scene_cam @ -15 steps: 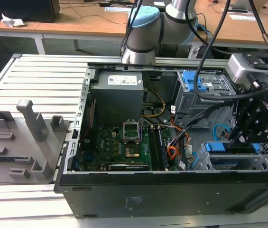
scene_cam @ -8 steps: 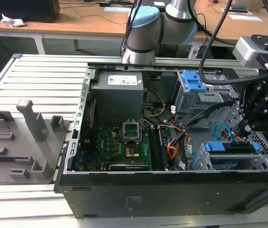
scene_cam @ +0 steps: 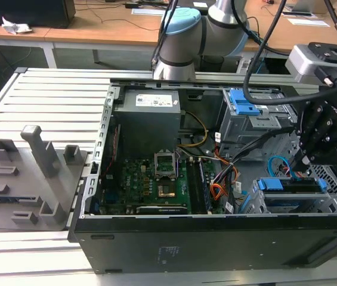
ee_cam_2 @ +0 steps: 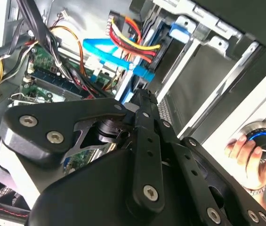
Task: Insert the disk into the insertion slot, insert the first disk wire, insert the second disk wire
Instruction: 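Insert the second disk wire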
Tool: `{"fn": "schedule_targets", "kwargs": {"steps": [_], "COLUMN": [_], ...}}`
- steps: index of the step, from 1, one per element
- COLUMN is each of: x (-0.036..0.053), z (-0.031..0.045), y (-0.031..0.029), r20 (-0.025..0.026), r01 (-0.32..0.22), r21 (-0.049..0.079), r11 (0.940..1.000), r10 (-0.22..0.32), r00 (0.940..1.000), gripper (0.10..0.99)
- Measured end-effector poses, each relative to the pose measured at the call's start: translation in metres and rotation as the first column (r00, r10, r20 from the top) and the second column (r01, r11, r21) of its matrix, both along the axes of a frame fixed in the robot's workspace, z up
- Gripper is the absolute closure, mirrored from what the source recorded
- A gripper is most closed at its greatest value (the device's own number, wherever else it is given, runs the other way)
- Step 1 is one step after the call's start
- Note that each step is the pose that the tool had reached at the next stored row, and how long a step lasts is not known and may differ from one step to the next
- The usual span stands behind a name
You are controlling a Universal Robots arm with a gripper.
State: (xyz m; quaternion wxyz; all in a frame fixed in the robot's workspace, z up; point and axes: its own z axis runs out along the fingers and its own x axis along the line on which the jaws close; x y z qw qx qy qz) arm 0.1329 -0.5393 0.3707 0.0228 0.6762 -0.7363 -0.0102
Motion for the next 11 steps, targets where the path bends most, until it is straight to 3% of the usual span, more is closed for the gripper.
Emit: {"fn": "schedule_targets", "kwargs": {"steps": [3, 11], "x": [-0.0072, -0.0076], "z": [0.0, 0.0], "y": [-0.0001, 0.0], "r20": [0.0, 0.0], "r01": [0.0, 0.0], "r21": [0.0, 0.0], "r11": [1.0, 1.0], "r10": [0.0, 0.0], "r00": [1.0, 1.0], "gripper": [0.98, 0.98]}}
